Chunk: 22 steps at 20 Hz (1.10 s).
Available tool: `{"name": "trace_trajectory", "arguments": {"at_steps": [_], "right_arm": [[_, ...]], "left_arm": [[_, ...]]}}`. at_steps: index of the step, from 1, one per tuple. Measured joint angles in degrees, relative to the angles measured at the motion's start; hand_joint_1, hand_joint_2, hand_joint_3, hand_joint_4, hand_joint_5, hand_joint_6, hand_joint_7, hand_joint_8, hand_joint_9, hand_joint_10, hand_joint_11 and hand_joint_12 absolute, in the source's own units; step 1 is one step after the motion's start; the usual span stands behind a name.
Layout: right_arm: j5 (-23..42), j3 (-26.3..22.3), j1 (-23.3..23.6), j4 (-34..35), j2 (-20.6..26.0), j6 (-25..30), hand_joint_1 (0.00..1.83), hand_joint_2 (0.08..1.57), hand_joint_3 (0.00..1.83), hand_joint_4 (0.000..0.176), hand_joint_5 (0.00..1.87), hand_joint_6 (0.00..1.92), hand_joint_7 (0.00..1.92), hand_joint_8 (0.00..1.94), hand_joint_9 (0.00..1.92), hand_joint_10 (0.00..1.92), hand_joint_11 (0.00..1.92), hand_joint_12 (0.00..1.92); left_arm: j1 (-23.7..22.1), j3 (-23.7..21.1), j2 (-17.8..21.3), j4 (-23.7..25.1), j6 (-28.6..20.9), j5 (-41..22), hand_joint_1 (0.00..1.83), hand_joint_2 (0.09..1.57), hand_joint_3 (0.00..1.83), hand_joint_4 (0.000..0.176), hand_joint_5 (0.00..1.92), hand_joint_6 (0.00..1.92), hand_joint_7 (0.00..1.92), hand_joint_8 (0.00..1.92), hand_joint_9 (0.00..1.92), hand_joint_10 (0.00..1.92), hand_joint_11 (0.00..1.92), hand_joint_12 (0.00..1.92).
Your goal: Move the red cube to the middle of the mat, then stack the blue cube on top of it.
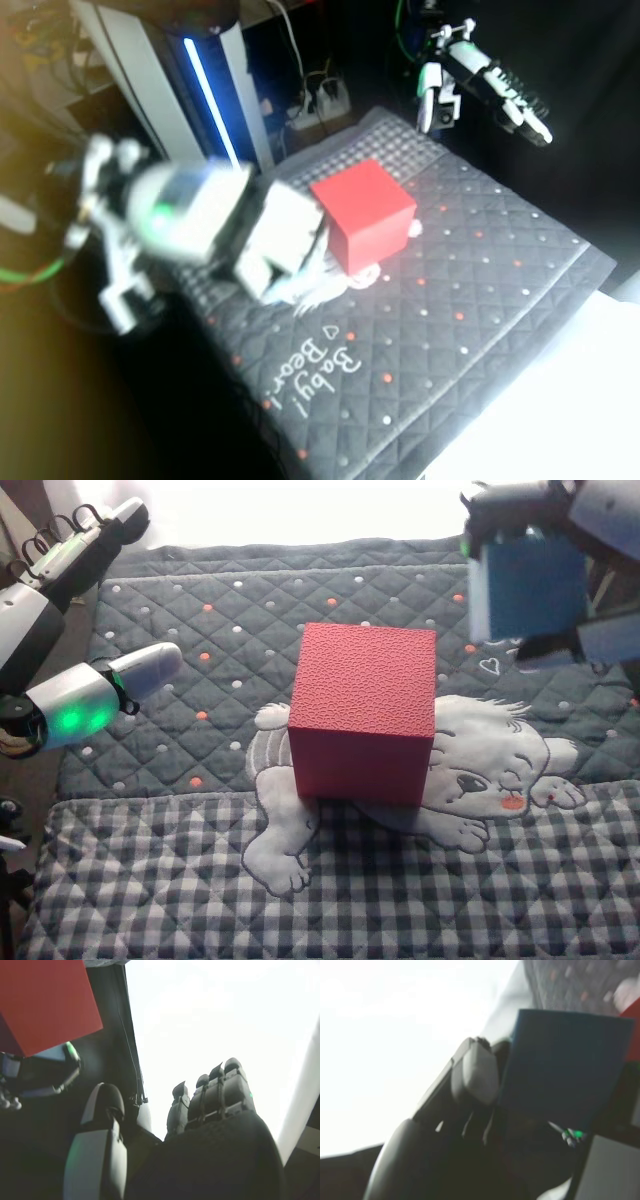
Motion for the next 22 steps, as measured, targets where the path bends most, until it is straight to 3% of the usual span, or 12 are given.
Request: {"name": "trace_trajectory", "arguments": {"at_steps": [1, 2, 8, 10, 11, 12, 15, 16, 17, 18, 19, 22], "right_arm": [[0.2, 0.0, 0.2, -0.3, -0.2, 0.4, 1.49, 0.99, 0.46, 0.0, 0.97, 1.92, 1.13, 1.94, 1.27, 1.92, 1.4, 1.92], [1.1, 0.3, 0.8, -2.1, -1.1, 1.9, 1.49, 0.97, 0.55, 0.0, 0.93, 1.92, 1.22, 1.94, 1.36, 1.92, 1.46, 1.92], [2.9, 1.7, 2.8, -8.0, -5.9, 7.0, 1.43, 0.97, 0.57, 0.0, 0.96, 1.92, 1.26, 1.94, 1.36, 1.92, 1.44, 1.92], [2.1, 3.4, 2.8, -9.6, -8.3, 9.9, 1.19, 0.77, 1.21, 0.0, 0.68, 1.84, 0.93, 1.94, 1.24, 1.92, 1.37, 1.92], [1.3, 3.9, 2.8, -10.0, -9.2, 10.3, 1.41, 0.88, 0.84, 0.0, 0.86, 1.91, 1.11, 1.94, 1.27, 1.92, 1.38, 1.92], [0.5, 4.2, 2.8, -10.0, -9.7, 10.6, 1.07, 0.94, 0.93, 0.0, 0.67, 1.92, 1.15, 1.94, 1.28, 1.92, 1.38, 1.92], [-3.5, 6.2, 2.6, -9.9, -11.7, 12.8, 1.1, 1.33, 0.11, 0.0, 0.49, 1.53, 0.63, 1.87, 0.71, 1.92, 0.79, 1.92], [-3.9, 7.2, 2.6, -10.6, -12.2, 14.5, 0.69, 1.36, 0.04, 0.0, 0.24, 1.12, 0.3, 1.34, 0.31, 1.67, 0.33, 1.92], [-4.6, 8.3, 2.6, -11.8, -12.9, 17.4, 0.57, 1.38, 0.02, 0.0, 0.21, 0.96, 0.26, 1.15, 0.22, 1.6, 0.21, 1.92], [-5.8, 8.6, 2.6, -12.6, -13.1, 17.2, 0.39, 1.35, 0.0, 0.0, 0.06, 0.35, 0.08, 0.6, 0.04, 1.05, 0.04, 1.76], [-7.3, 8.6, 2.3, -12.9, -13.2, 17.2, 0.31, 1.34, 0.0, 0.0, 0.01, 0.1, 0.06, 0.24, 0.01, 0.63, 0.01, 1.52], [-9.4, 8.7, 1.9, -13.2, -13.3, 17.3, 0.25, 1.28, 0.0, 0.0, 0.0, 0.0, 0.0, 0.0, 0.0, 0.13, 0.0, 0.74]], "left_arm": [[0.0, 0.0, 0.0, 0.0, 0.0, -0.1, 0.52, 1.21, 0.01, 0.114, 0.08, 0.01, 0.0, 0.0, 0.0, 0.0, 0.02, 0.02], [0.1, 0.0, 0.0, -0.2, 0.0, -0.1, 0.49, 1.22, 0.0, 0.114, 0.09, 0.0, 0.01, 0.0, 0.0, 0.0, 0.01, 0.33], [0.6, 0.0, 0.0, -1.4, 0.0, -1.2, 0.55, 1.24, 0.0, 0.08, 0.09, 0.0, 0.0, 0.0, 0.0, 0.0, 0.0, 0.29], [1.1, 0.0, 0.0, -2.1, 0.0, -1.6, 0.5, 1.24, 0.0, 0.096, 0.09, 0.0, 0.0, 0.0, 0.0, 0.0, 0.0, 0.16], [1.1, 0.0, 0.0, -2.1, 0.0, -1.6, 0.53, 1.25, 0.0, 0.098, 0.09, 0.0, 0.0, 0.0, 0.0, 0.0, 0.0, 0.11], [1.1, 0.0, 0.0, -2.1, 0.0, -1.7, 0.53, 1.25, 0.0, 0.101, 0.08, 0.0, 0.0, 0.0, 0.0, 0.0, 0.0, 0.1], [1.2, 0.0, 0.0, -2.5, 0.0, -1.6, 0.51, 1.27, 0.0, 0.074, 0.05, 0.0, 0.0, 0.0, 0.0, 0.0, 0.0, 0.14], [1.3, 0.0, 0.0, -2.8, 0.0, -1.7, 0.53, 1.27, 0.0, 0.081, 0.06, 0.0, 0.0, 0.0, 0.0, 0.0, 0.0, 0.11], [1.5, 0.0, 0.0, -3.0, 0.0, -1.7, 0.54, 1.27, 0.0, 0.083, 0.06, 0.0, 0.0, 0.0, 0.0, 0.0, 0.0, 0.1], [1.8, 0.0, 0.0, -3.1, -0.1, -1.9, 0.52, 1.26, 0.0, 0.121, 0.07, 0.0, 0.0, 0.0, 0.0, 0.0, 0.0, 0.02], [1.8, 0.0, 0.0, -3.2, -0.1, -1.7, 0.51, 1.25, 0.0, 0.14, 0.07, 0.0, 0.0, 0.0, 0.0, 0.0, 0.0, 0.0], [2.4, 0.0, 0.0, -4.3, -0.3, -2.3, 0.48, 1.25, 0.0, 0.134, 0.05, 0.0, 0.0, 0.0, 0.0, 0.0, 0.0, 0.0]]}}
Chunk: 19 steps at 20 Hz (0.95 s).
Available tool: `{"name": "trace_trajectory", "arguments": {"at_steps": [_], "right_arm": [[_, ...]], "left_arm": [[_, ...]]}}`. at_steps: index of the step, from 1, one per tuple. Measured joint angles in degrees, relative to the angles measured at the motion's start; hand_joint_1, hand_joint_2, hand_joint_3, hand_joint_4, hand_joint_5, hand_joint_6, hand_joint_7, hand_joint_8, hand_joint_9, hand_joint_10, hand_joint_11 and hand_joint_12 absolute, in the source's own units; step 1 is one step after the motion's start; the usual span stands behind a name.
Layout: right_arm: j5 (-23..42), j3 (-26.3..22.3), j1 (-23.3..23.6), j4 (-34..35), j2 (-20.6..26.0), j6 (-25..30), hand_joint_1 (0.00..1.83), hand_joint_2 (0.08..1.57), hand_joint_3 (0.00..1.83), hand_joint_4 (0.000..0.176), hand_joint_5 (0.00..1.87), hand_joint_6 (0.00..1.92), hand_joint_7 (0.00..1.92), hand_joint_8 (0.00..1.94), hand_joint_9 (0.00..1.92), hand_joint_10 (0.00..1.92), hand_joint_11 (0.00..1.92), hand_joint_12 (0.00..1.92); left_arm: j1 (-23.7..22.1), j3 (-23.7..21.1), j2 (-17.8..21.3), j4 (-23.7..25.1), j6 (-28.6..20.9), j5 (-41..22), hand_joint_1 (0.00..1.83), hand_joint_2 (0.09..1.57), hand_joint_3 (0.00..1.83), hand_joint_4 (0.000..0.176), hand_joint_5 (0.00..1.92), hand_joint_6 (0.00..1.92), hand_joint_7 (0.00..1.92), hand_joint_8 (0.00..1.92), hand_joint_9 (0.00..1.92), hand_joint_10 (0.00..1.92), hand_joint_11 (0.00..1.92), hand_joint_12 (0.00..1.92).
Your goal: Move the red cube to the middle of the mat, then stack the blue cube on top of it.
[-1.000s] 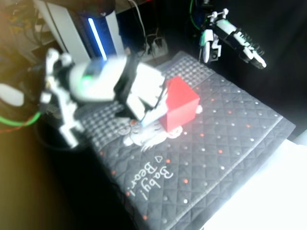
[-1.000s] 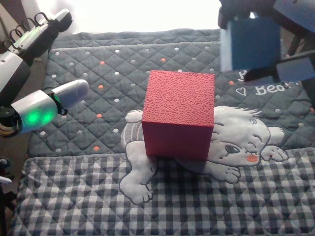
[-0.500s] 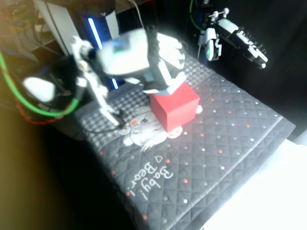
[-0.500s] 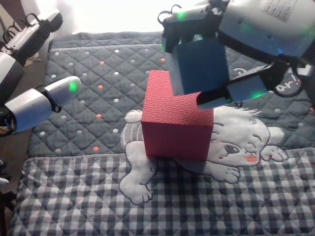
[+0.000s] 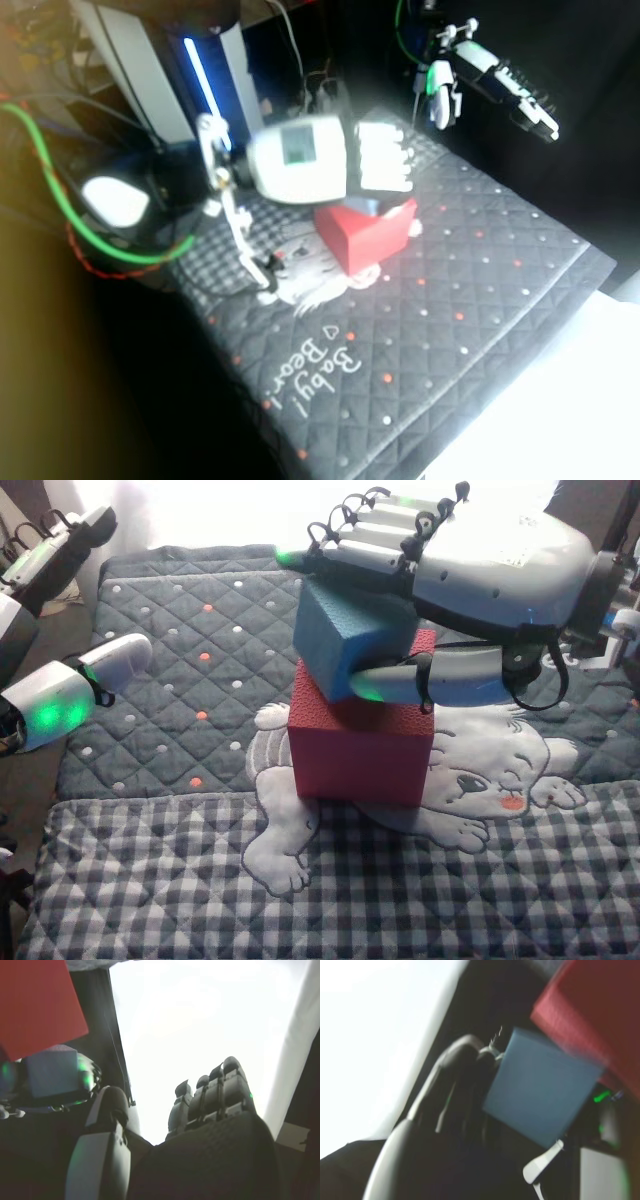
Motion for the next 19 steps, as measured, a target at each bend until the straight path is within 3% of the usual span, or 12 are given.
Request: {"name": "trace_trajectory", "arguments": {"at_steps": [2, 3, 4, 6, 7, 9, 12, 13, 15, 17, 18, 19], "right_arm": [[0.2, -0.4, 0.0, 0.3, 0.6, 0.0, 0.32, 1.21, 0.0, 0.0, 0.0, 0.0, 0.0, 0.0, 0.0, 0.0, 0.0, 0.49], [0.1, -1.0, 0.0, 0.2, 1.5, 0.0, 0.37, 1.17, 0.0, 0.019, 0.0, 0.0, 0.0, 0.0, 0.0, 0.0, 0.0, 0.48], [0.3, -1.7, 0.0, 0.1, 2.7, 0.0, 0.46, 1.11, 0.0, 0.061, 0.0, 0.0, 0.0, 0.0, 0.0, 0.0, 0.0, 0.35], [3.2, -3.3, -0.8, 1.4, 6.1, -0.1, 0.56, 1.03, 0.0, 0.053, 0.0, 0.0, 0.0, 0.0, 0.0, 0.0, 0.0, 0.09], [4.5, -3.9, -1.6, 2.8, 7.6, -0.8, 0.58, 1.05, 0.01, 0.065, 0.0, 0.0, 0.0, 0.0, 0.0, 0.0, 0.0, 0.02], [6.8, -7.3, -4.3, 5.5, 13.8, -5.4, 0.48, 1.07, 0.02, 0.019, 0.0, 0.0, 0.0, 0.0, 0.0, 0.0, 0.02, 0.01], [9.7, -11.4, -8.6, 10.6, 19.2, -11.0, 0.42, 1.15, 0.04, 0.02, 0.0, 0.0, 0.0, 0.0, 0.0, 0.0, 0.0, 0.0], [10.6, -12.3, -10.9, 12.0, 20.5, -11.5, 0.39, 1.15, 0.03, 0.037, 0.0, 0.0, 0.0, 0.0, 0.0, 0.0, 0.0, 0.0], [11.0, -13.6, -15.3, 16.3, 22.2, -13.0, 0.48, 1.14, 0.02, 0.031, 0.0, 0.0, 0.0, 0.0, 0.0, 0.0, 0.0, 0.0], [13.2, -16.3, -20.2, 23.6, 24.8, -19.9, 0.48, 1.12, 0.01, 0.026, 0.0, 0.0, 0.0, 0.0, 0.0, 0.0, 0.0, 0.0], [16.0, -17.6, -23.2, 26.8, 26.2, -21.9, 0.52, 1.15, 0.02, 0.022, 0.0, 0.0, 0.0, 0.0, 0.0, 0.0, 0.0, 0.0], [19.1, -18.9, -25.6, 29.1, 27.9, -22.8, 0.52, 1.17, 0.03, 0.038, 0.0, 0.0, 0.0, 0.0, 0.0, 0.0, 0.0, 0.0]], "left_arm": [[0.2, 0.0, 0.0, 0.2, -0.1, 0.2, 0.49, 1.25, 0.0, 0.129, 0.04, 0.0, 0.0, 0.0, 0.0, 0.0, 0.0, 0.0], [0.2, 0.0, 0.0, 0.2, -0.1, 0.0, 0.48, 1.25, 0.0, 0.129, 0.04, 0.0, 0.0, 0.0, 0.0, 0.0, 0.01, 0.0], [0.2, 0.0, 0.0, 0.1, -0.1, -0.2, 0.5, 1.25, 0.0, 0.123, 0.05, 0.0, 0.0, 0.0, 0.0, 0.0, 0.0, 0.0], [0.2, 0.0, 0.0, 0.2, -0.1, -0.7, 0.52, 1.24, 0.0, 0.104, 0.06, 0.0, 0.0, 0.0, 0.0, 0.0, 0.0, 0.0], [0.2, -0.1, 0.0, 0.2, -0.1, -0.9, 0.54, 1.24, 0.0, 0.099, 0.05, 0.0, 0.0, 0.0, 0.0, 0.0, 0.0, 0.0], [0.9, -0.6, 0.0, 0.3, -0.3, -2.3, 0.63, 1.25, 0.0, 0.099, 0.04, 0.0, 0.0, 0.0, 0.0, 0.0, 0.0, 0.0], [1.9, -1.7, 0.9, 0.8, -0.5, -3.4, 0.62, 1.22, 0.0, 0.153, 0.08, 0.02, 0.01, 0.0, 0.0, 0.0, 0.04, 0.02], [2.5, -1.9, 1.1, 0.7, -0.5, -4.8, 0.6, 1.22, 0.0, 0.167, 0.07, 0.01, 0.0, 0.0, 0.0, 0.0, 0.05, 0.03], [3.9, -2.7, 1.8, 0.0, -0.5, -6.9, 0.64, 1.2, 0.0, 0.164, 0.01, 0.0, 0.0, 0.0, 0.0, 0.0, 0.0, 0.0], [5.0, -3.6, 2.8, -0.5, -0.5, -9.0, 0.53, 1.19, 0.0, 0.138, 0.0, 0.0, 0.0, 0.0, 0.0, 0.0, 0.0, 0.0], [5.3, -4.0, 3.2, -0.7, -0.5, -10.1, 0.51, 1.18, 0.0, 0.168, 0.0, 0.0, 0.0, 0.0, 0.0, 0.0, 0.0, 0.0], [5.3, -4.0, 3.6, -0.4, -0.5, -11.2, 0.56, 1.18, 0.0, 0.16, 0.0, 0.0, 0.0, 0.0, 0.0, 0.0, 0.0, 0.0]]}}
